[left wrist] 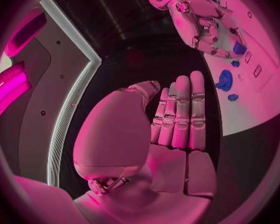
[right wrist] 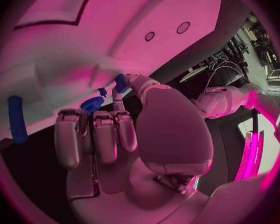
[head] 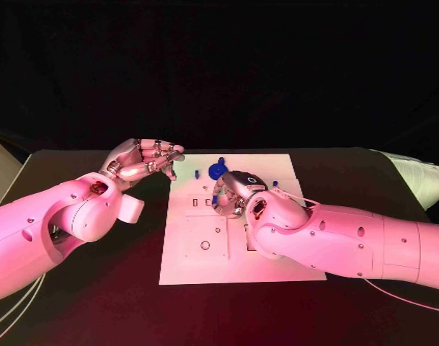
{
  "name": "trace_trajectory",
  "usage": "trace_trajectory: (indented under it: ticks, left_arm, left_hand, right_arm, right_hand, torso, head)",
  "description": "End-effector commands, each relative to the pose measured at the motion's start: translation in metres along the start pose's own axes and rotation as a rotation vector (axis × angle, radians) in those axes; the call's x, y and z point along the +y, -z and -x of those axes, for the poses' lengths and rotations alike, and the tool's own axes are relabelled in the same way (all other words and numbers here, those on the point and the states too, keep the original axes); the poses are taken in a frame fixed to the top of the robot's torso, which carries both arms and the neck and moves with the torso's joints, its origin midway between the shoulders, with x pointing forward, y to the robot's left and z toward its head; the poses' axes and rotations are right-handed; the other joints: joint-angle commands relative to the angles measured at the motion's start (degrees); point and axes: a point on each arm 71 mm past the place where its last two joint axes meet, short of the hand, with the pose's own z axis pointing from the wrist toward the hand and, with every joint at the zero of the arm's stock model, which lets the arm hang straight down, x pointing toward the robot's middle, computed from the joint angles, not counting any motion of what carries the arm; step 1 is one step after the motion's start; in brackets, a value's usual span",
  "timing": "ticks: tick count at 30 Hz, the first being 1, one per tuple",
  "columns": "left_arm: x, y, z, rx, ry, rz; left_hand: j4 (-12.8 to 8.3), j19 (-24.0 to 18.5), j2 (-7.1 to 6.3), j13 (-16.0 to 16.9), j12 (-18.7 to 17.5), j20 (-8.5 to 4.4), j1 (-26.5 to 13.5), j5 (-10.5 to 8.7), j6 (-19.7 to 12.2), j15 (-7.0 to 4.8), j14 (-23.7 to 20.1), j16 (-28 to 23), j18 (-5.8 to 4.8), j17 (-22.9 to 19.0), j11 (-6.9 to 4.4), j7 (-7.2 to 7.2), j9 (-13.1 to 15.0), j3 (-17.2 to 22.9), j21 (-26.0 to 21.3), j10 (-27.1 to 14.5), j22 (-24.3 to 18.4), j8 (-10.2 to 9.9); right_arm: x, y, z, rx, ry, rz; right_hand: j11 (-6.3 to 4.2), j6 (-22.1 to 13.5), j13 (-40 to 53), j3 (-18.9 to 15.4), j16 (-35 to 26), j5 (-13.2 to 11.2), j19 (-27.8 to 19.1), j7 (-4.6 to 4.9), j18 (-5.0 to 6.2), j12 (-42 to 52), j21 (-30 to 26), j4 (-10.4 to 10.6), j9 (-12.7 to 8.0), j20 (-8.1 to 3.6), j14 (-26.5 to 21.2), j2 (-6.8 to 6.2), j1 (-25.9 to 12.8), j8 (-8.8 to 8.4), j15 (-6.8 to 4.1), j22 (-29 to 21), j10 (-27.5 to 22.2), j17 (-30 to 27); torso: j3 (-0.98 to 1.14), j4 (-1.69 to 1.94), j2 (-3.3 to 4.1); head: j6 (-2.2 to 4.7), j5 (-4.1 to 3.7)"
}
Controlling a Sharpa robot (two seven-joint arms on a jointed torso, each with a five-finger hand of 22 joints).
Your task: Assemble the parts on the task board
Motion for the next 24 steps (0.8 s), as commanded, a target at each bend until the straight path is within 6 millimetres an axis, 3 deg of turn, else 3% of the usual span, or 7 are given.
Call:
trace_trajectory:
  ticks: [1, 8, 21, 24]
  left_arm:
    - [0.000, -0.001, -0.002, 0.020, 0.005, -0.004]
    - [0.000, 0.000, -0.002, 0.020, 0.004, -0.003]
    - [0.000, 0.000, -0.002, 0.018, 0.004, -0.001]
    - [0.002, -0.001, -0.002, 0.022, -0.004, 0.011]
  left_hand:
    - [-0.1, -0.2, -0.05, 0.1, -0.1, 0.05, 0.5, -0.02, -0.2, -0.06, -0.4, 0.2, 0.30, -0.1, -0.09, 0.16, 0.1, 0.4, 0.1, -0.4, 0.1, -0.4]
    - [-0.1, -0.3, -0.07, 0.1, -0.1, 0.06, 0.4, -0.03, -0.3, -0.04, -0.4, 0.2, 0.29, -0.1, -0.07, 0.18, 0.1, 0.4, 0.2, -0.5, 0.1, -0.4]
    - [-0.1, -0.3, -0.07, 0.1, -0.1, 0.06, 0.4, -0.03, -0.3, -0.04, -0.4, 0.2, 0.29, -0.1, -0.07, 0.18, 0.1, 0.4, 0.2, -0.5, 0.1, -0.4]
    - [-0.2, -0.5, -0.21, 0.0, -0.2, 0.10, 0.3, -0.03, -0.6, 0.01, -0.4, 0.2, 0.29, -0.1, 0.05, 0.29, 0.1, 0.4, 0.5, -0.9, 0.3, -0.6]
  right_arm:
    - [0.001, 0.000, 0.000, -0.015, -0.001, 0.020]
    - [0.001, 0.001, 0.002, -0.028, -0.012, 0.031]
    - [0.000, 0.005, 0.004, -0.042, -0.026, 0.046]
    - [-0.001, 0.010, 0.007, -0.050, -0.049, 0.071]
  right_hand:
    - [0.63, -1.0, 10.5, -0.5, 0.0, -0.6, 3.5, 0.33, -0.88, -0.6, -0.2, 0.0, -0.3, 0.51, 5.6, -0.44, -0.6, -0.58, 0.50, 8.4, 1.3, 13.5]
    - [1.56, -3.7, 8.4, -2.5, 0.1, -4.3, 3.4, 1.26, -0.83, -2.5, -0.4, 0.7, -1.3, 1.38, 5.6, -1.29, -1.1, -2.13, 1.37, 8.3, -1.0, 13.7]
    - [1.69, -4.2, 8.0, -3.8, 0.1, -4.8, 3.4, 1.37, -0.82, -2.9, -0.5, 0.9, -1.6, 1.55, 5.6, -1.50, -0.9, -2.35, 1.50, 8.3, -1.4, 13.6]
    - [1.77, -4.3, 7.9, -6.5, 0.0, -5.3, 3.3, 1.44, -0.80, -2.9, -0.5, 1.8, -1.8, 1.69, 5.6, -1.37, -0.6, -2.41, 1.60, 8.2, -1.5, 13.6]
  torso:
    - [0.00, 0.03, -0.04]
    - [0.04, -0.03, -0.02]
    - [0.03, 0.04, -0.02]
    - [0.11, 0.08, -0.12]
  head:
    - [-0.04, 0.04]
    - [-0.06, 0.14]
    - [-0.08, 0.31]
    - [-0.15, 0.53]
